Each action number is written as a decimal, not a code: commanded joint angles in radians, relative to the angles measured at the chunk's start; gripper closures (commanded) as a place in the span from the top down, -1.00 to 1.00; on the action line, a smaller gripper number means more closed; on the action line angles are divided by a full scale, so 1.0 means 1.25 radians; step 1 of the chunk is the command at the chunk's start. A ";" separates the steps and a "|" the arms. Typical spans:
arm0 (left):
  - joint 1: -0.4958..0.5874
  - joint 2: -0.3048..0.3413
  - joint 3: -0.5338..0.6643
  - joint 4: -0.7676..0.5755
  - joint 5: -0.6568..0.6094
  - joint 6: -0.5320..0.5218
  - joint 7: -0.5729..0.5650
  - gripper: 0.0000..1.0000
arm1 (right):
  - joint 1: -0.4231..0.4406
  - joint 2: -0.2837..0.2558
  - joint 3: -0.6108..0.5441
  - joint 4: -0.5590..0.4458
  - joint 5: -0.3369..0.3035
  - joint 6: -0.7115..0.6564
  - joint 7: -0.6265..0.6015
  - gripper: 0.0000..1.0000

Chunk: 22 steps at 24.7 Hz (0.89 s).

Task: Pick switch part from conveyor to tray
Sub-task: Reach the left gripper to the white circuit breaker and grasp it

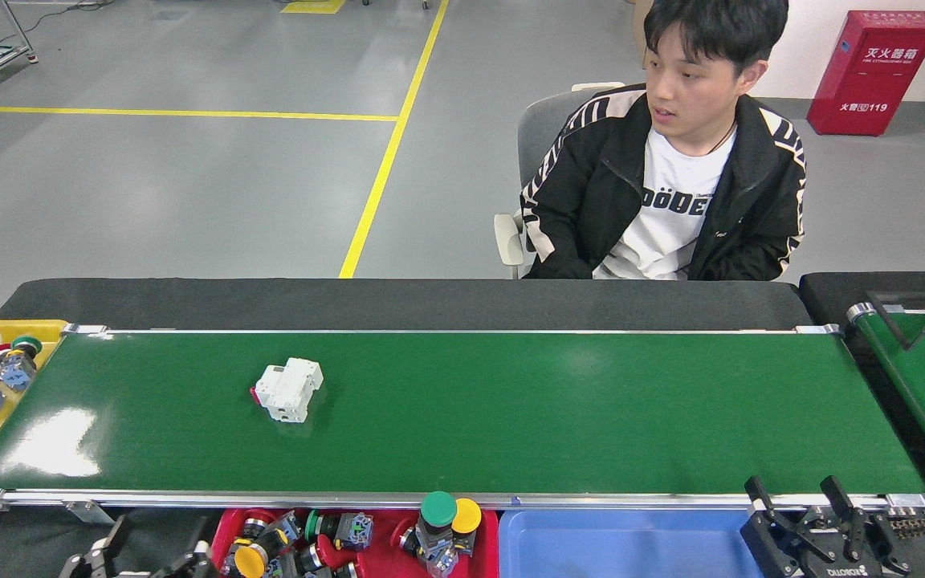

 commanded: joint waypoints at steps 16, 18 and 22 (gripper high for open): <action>-0.287 0.010 -0.115 0.180 -0.173 0.138 -0.006 1.00 | 0.011 -0.002 -0.007 -0.007 -0.003 -0.001 -0.006 0.95; -0.319 0.016 -0.115 0.218 -0.174 0.138 -0.006 1.00 | 0.011 -0.002 -0.007 -0.007 -0.003 -0.001 -0.006 0.95; -0.363 0.035 -0.116 0.276 -0.175 0.139 -0.003 1.00 | 0.011 -0.002 -0.007 -0.007 -0.003 -0.002 -0.006 0.95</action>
